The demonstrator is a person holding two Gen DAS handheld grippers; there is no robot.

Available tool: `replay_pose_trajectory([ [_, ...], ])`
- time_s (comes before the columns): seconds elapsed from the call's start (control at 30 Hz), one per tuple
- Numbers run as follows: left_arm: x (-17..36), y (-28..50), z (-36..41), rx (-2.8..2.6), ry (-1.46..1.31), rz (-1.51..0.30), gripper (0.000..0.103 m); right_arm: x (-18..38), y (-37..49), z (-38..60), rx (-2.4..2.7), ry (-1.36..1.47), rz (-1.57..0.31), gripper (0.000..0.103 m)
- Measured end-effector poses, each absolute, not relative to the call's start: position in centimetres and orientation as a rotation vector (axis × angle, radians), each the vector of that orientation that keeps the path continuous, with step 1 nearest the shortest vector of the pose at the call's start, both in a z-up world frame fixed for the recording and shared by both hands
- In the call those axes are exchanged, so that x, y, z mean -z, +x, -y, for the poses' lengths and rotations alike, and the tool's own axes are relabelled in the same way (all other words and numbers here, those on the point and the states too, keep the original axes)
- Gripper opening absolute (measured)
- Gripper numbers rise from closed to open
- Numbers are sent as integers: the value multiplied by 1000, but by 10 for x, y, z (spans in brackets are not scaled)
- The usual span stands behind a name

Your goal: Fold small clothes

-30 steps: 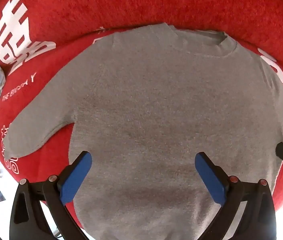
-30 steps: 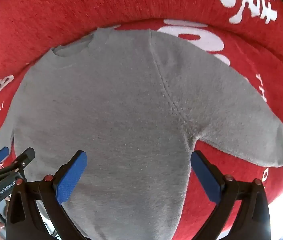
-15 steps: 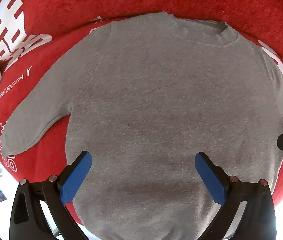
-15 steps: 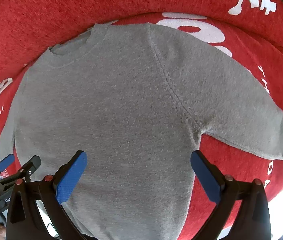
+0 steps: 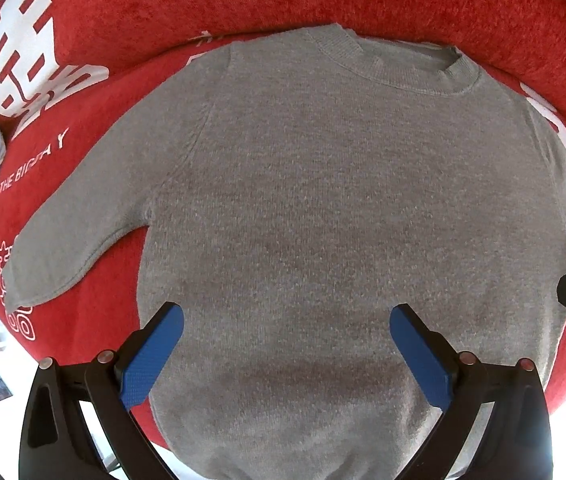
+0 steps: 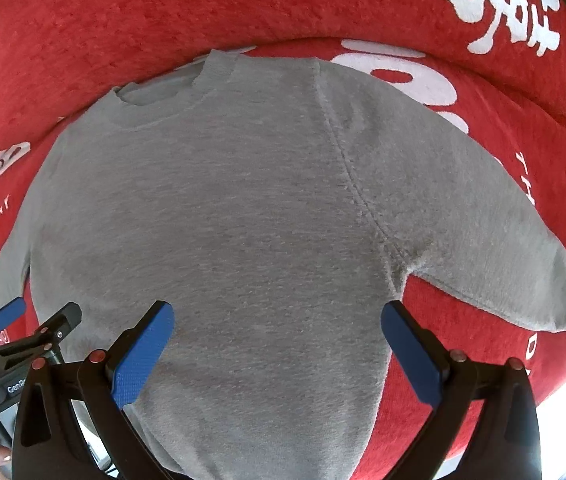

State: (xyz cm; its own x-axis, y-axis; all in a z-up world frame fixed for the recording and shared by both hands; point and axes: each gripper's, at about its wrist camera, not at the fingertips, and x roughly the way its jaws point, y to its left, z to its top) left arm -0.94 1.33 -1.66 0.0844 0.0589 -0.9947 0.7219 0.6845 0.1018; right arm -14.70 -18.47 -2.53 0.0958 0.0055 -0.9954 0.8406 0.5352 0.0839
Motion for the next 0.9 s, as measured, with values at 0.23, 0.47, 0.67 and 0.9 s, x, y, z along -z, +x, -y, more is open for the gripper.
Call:
replay_pose_trajectory([
  [0.23,17,-10,-14,555,698,-1423,103,26,-151,189,713,811,-1341,103],
  [0.47,17,-8,-18,563,695,-1424,103,26,-150,190,707,795,-1352,103],
  [0.67,16,-3,-23,561,691,-1429,103,26,-148,189,706,778,-1360,103],
  [0.9,19,4,-23,553,678,-1439,103,28,-149,190,719,779,-1368,103],
])
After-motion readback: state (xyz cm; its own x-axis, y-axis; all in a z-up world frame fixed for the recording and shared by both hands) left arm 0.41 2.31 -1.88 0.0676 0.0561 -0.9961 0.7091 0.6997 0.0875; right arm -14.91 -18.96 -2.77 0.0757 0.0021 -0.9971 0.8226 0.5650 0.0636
